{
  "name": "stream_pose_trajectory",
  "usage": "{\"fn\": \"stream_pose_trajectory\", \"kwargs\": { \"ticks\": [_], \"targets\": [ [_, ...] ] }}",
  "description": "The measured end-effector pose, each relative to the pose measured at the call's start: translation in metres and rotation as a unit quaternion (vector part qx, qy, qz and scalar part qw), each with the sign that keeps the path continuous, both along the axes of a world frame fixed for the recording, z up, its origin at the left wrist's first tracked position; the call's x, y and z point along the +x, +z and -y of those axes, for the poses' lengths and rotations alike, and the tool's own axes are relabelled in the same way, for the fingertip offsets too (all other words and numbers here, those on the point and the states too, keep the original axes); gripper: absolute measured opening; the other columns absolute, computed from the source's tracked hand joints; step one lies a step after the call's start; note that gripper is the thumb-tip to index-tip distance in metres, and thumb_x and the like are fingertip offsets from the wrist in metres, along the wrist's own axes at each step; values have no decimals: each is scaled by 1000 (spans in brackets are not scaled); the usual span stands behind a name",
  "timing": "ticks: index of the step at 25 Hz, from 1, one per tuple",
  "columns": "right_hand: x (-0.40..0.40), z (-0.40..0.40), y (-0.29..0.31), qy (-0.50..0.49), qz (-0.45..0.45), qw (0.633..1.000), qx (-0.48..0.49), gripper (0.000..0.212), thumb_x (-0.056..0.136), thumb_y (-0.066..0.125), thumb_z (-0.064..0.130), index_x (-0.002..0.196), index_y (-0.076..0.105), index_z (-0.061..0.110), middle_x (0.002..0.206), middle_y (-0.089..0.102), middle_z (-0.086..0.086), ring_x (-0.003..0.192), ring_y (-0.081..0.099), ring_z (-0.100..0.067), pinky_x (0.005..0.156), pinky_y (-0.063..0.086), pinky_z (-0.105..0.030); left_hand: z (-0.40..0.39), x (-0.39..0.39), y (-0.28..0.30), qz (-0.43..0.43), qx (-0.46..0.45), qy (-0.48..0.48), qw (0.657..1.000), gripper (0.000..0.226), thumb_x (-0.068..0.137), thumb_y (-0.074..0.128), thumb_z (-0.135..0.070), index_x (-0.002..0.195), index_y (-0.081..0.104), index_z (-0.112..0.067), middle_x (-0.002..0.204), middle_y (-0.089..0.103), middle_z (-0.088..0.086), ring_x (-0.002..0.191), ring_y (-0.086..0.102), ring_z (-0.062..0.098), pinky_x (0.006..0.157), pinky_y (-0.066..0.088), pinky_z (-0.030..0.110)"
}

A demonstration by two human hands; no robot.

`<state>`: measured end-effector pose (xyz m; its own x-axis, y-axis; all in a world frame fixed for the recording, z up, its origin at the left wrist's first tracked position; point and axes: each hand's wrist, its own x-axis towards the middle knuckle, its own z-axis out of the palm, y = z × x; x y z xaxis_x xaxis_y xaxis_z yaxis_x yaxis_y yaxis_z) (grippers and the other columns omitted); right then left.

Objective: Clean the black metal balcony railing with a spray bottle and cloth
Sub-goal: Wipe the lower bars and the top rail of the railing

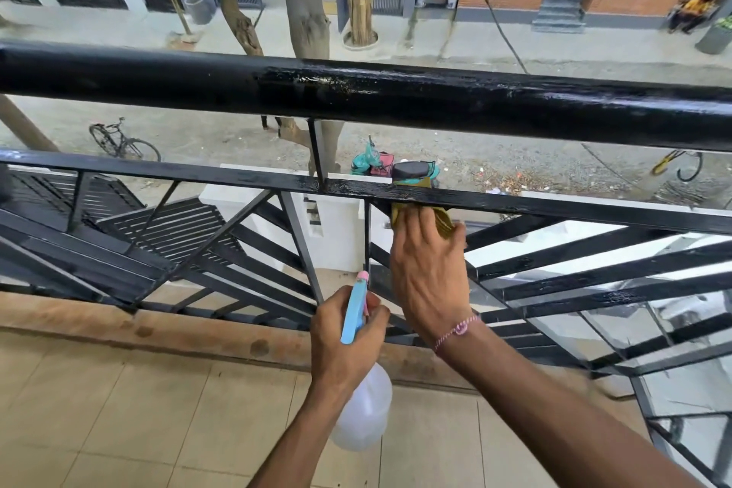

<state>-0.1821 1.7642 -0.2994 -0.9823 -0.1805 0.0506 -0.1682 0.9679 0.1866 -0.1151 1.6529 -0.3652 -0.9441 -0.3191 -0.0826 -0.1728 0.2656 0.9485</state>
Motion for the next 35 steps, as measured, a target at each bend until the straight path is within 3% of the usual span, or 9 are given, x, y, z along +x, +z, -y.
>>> {"fn": "stream_pose_trajectory", "kwargs": {
  "ticks": [6,10,15,20,23,25,28,31,35],
  "targets": [
    [-7,6,17,-2,31,999,36,45,103,42,14,144,31,1,130,42,-16,122,40,-30,88,52,-65,-5,-3,4,8,14,-3,1000,11,87,79,-18,84,69,-20,66,60,-4,70,68,31,64,64,46],
    [-3,-4,15,27,17,998,55,50,102,43,15,145,27,-4,130,41,-18,123,39,-32,83,55,-58,-11,-2,5,6,17,-7,1000,14,88,78,-19,81,67,-24,63,59,-10,69,68,30,64,64,49],
    [9,-16,14,44,36,996,65,70,102,47,12,154,4,-9,153,24,-20,141,22,-34,88,53,-62,-14,2,11,3,11,-17,1000,21,89,78,-20,78,64,-31,67,62,-4,69,69,29,64,64,48],
    [-9,1,9,29,41,999,-9,45,102,41,11,142,34,-7,132,39,-20,125,34,-31,79,59,-51,-9,-6,5,-17,-5,-41,999,14,89,78,-20,82,66,-24,70,66,3,67,68,27,63,62,48],
    [-3,-17,-2,84,-19,996,5,58,99,36,14,150,21,-9,146,33,-24,135,29,-35,89,53,-58,-14,-9,4,-23,-10,-48,999,17,88,78,-18,79,64,-24,63,61,-6,63,64,22,57,58,32],
    [15,-40,-12,124,-51,990,31,66,97,24,17,156,6,-7,163,13,-23,150,14,-36,105,35,-71,-21,-8,4,-29,-17,-57,998,18,87,78,-17,78,64,-25,61,59,-10,61,61,16,55,54,26],
    [30,-92,-30,146,-103,981,79,67,95,17,15,155,-4,-6,164,-4,-27,153,0,-38,117,9,-69,-31,-7,-3,-22,-4,-69,997,15,84,76,-28,74,66,-29,65,62,-7,64,66,22,62,64,44],
    [26,-154,-32,146,-134,976,94,69,102,34,15,154,-4,-9,162,-4,-31,153,-1,-42,123,7,-57,-46,-4,-8,-16,13,-77,997,12,82,73,-35,74,64,-36,65,61,-4,67,68,29,63,64,51],
    [37,-207,-44,256,-127,950,128,58,101,21,10,156,12,-7,164,6,-26,153,9,-38,123,17,-52,-66,-1,-16,-6,21,-84,996,13,82,74,-38,74,64,-39,64,60,-8,69,69,29,64,65,48]
  ]
}}
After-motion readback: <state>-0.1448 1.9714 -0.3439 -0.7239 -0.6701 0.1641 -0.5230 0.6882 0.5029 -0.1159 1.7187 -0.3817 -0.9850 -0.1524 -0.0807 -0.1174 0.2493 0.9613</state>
